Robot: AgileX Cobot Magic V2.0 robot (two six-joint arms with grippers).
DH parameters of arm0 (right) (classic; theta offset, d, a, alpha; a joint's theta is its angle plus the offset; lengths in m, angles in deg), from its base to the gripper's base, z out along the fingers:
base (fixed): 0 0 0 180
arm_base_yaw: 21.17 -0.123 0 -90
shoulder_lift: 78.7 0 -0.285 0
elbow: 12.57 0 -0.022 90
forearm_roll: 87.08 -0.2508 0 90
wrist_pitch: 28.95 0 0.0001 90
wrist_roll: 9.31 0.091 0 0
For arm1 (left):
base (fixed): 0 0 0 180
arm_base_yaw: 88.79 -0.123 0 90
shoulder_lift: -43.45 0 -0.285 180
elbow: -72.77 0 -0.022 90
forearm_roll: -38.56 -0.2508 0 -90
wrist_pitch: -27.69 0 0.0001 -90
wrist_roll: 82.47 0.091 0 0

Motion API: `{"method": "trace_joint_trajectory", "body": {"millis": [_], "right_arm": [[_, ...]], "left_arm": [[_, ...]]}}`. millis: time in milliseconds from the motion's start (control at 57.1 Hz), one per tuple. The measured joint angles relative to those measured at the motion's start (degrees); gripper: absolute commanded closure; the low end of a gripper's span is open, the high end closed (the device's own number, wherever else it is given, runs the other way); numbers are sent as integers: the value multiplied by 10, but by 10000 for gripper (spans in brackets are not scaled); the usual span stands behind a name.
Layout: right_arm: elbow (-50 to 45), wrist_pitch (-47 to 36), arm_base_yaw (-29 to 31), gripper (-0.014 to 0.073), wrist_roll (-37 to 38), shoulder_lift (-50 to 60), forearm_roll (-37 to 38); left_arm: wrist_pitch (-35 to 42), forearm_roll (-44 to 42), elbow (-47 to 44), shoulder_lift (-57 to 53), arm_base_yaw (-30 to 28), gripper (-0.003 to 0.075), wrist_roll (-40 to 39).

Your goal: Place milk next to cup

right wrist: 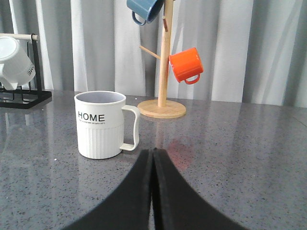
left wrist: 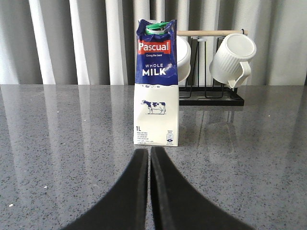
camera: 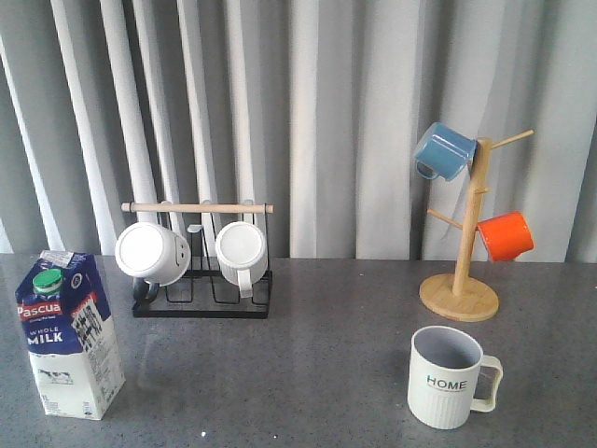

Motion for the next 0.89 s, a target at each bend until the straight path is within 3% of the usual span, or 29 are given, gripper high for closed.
{"method": "trace_joint_trajectory", "body": {"millis": [210,315,402,507,682,892], "right_arm": [[0,-107,0,602,34,0,-14],[1,-199,0,602,94,0,-34],[25,-210,0,602,112,0,-26],[84,-178,0,602,117,-25,20],[179,-89,0,602,117,-214,59],[240,-118,0,602,118,-424,59]], "left_arm": [[13,2,0,0,0,727,-8],[92,15,1,0,0,727,-59],[156,20,13,0,0,727,-119],[164,21,74,17,0,727,-138],[170,19,228,215,0,727,-107],[140,19,351,474,0,727,-107]]}}
